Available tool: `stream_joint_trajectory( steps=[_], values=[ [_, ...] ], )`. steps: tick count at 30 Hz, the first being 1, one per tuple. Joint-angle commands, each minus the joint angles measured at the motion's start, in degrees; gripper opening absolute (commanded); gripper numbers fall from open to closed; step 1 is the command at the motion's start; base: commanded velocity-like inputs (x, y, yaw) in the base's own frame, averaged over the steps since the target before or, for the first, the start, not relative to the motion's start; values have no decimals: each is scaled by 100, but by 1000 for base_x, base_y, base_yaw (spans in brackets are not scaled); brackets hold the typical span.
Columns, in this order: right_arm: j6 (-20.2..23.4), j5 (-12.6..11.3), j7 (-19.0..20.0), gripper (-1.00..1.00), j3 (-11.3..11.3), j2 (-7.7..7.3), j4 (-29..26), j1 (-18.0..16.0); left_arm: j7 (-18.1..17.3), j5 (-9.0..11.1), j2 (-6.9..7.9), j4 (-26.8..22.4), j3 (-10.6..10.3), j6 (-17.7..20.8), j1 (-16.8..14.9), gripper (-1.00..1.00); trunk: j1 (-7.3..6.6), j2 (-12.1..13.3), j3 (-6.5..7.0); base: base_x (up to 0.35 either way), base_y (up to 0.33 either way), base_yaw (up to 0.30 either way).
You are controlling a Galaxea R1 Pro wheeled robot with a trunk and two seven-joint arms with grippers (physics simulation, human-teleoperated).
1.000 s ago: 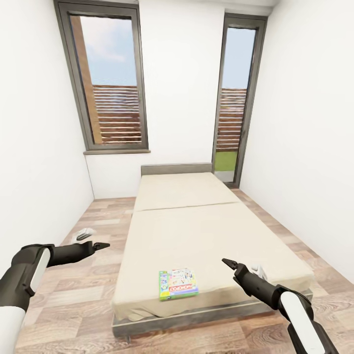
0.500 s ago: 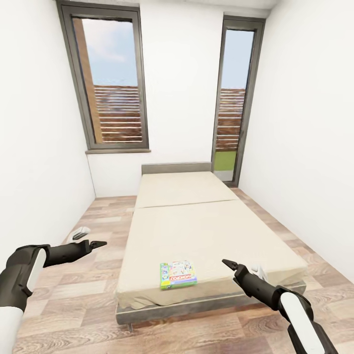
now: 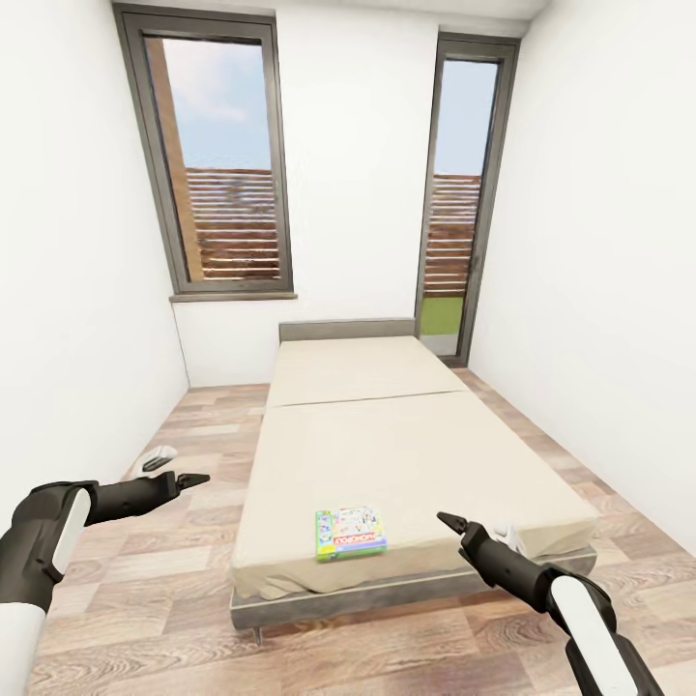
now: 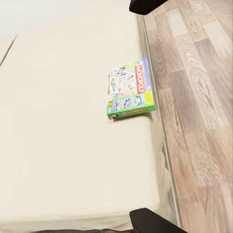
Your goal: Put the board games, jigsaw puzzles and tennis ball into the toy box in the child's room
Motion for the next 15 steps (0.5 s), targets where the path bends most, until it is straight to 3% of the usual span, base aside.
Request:
stream_joint_trajectory(
  steps=[1,15],
  values=[
    [28,-12,-7,100,-7,0,10,-4,7,34,0,0,6,40,-4,100,-1,-3,-6,-13,0,0],
    [-108,16,-5,100,38,-8,69,-4,7,34,0,0,7,27,-4,100,-1,-3,-6,-2,0,0]
  ],
)
